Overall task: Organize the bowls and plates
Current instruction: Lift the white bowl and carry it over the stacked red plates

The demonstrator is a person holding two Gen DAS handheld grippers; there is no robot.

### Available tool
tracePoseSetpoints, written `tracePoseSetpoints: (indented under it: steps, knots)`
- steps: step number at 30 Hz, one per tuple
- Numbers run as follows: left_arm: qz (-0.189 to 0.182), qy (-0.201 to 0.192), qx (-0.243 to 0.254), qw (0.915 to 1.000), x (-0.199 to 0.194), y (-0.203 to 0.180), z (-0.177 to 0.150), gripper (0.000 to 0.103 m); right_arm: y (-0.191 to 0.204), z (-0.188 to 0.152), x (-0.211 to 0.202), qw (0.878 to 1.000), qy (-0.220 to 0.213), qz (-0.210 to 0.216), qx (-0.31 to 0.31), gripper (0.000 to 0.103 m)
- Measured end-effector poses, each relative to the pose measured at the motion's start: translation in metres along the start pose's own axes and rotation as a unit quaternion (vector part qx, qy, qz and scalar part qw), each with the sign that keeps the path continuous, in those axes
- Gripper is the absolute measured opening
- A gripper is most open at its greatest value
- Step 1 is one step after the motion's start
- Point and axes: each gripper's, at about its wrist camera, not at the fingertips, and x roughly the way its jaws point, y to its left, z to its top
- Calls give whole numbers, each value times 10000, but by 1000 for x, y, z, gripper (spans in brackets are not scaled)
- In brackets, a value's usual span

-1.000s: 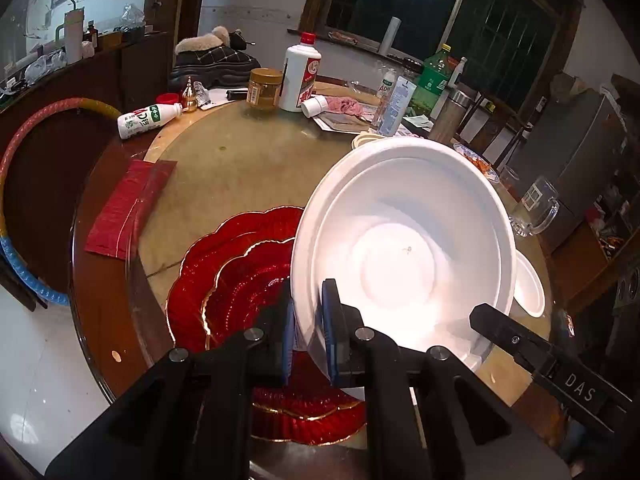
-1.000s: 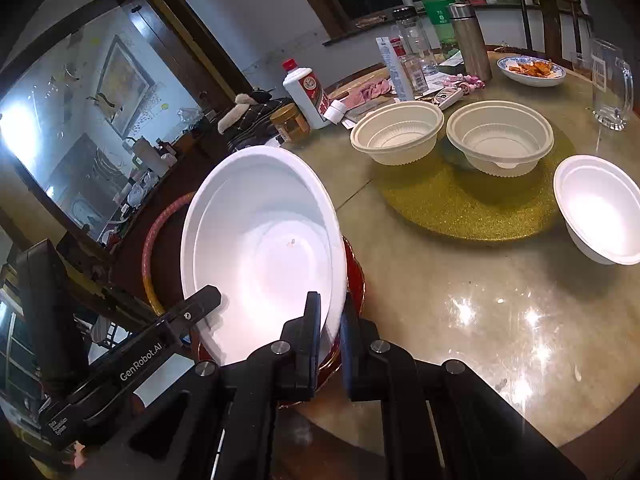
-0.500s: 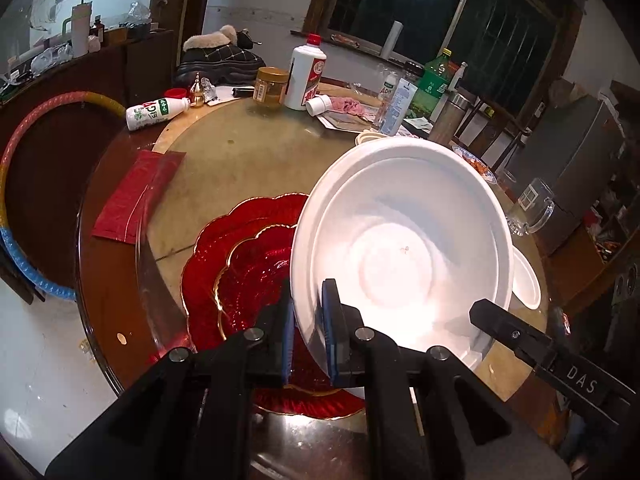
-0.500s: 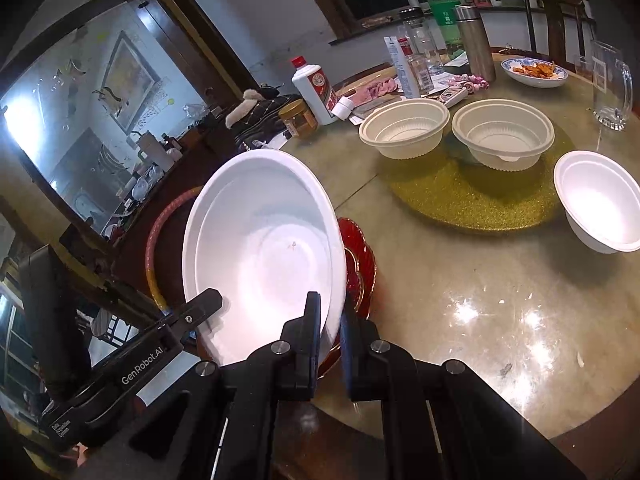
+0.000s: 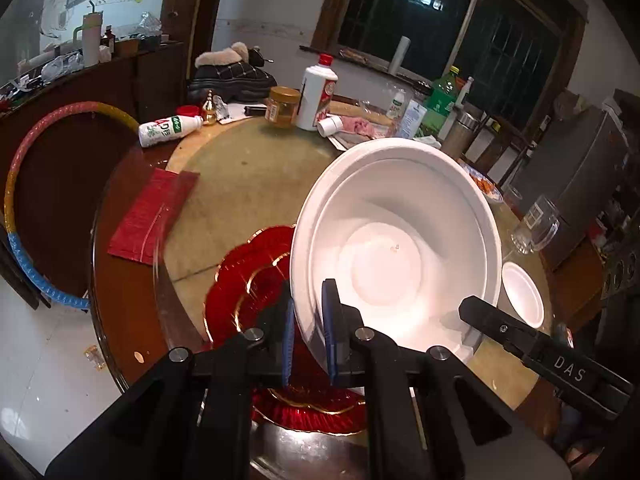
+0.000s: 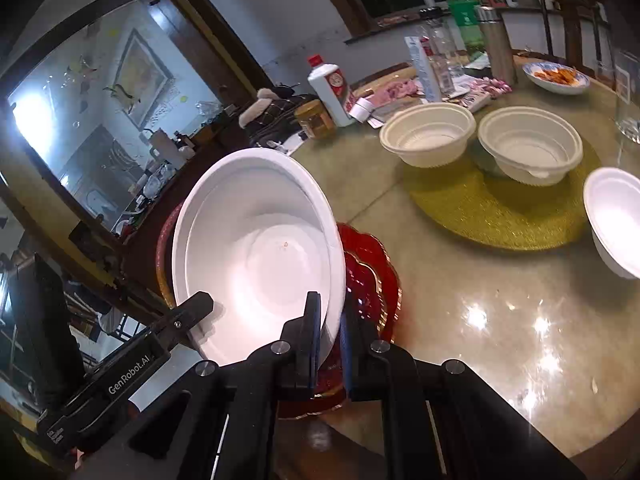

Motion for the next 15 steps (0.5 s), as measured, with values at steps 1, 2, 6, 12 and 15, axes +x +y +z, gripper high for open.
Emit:
tracePoseSetpoints:
  steps: [1,2,6,12,15]
  knots:
    - [14,-1,-7,10000,0,1,0,10,1,0,1,10000,17,13,-19,9]
    - [35,13,-13,10000,0,3,0,10,2,0,2,10000,39,27,-33,9]
    - [110,106,-23,9999,5,7,-5,10,1,-2,10,9999,153,47,-42,9]
    - [193,277,-52,9994,15,11,-10,10,-2,-8,19,9995,305,42,-31,9]
    - [202,304,-58,9993,15,12,-13,10,-4,-9,23,9994,357,44,-12,9]
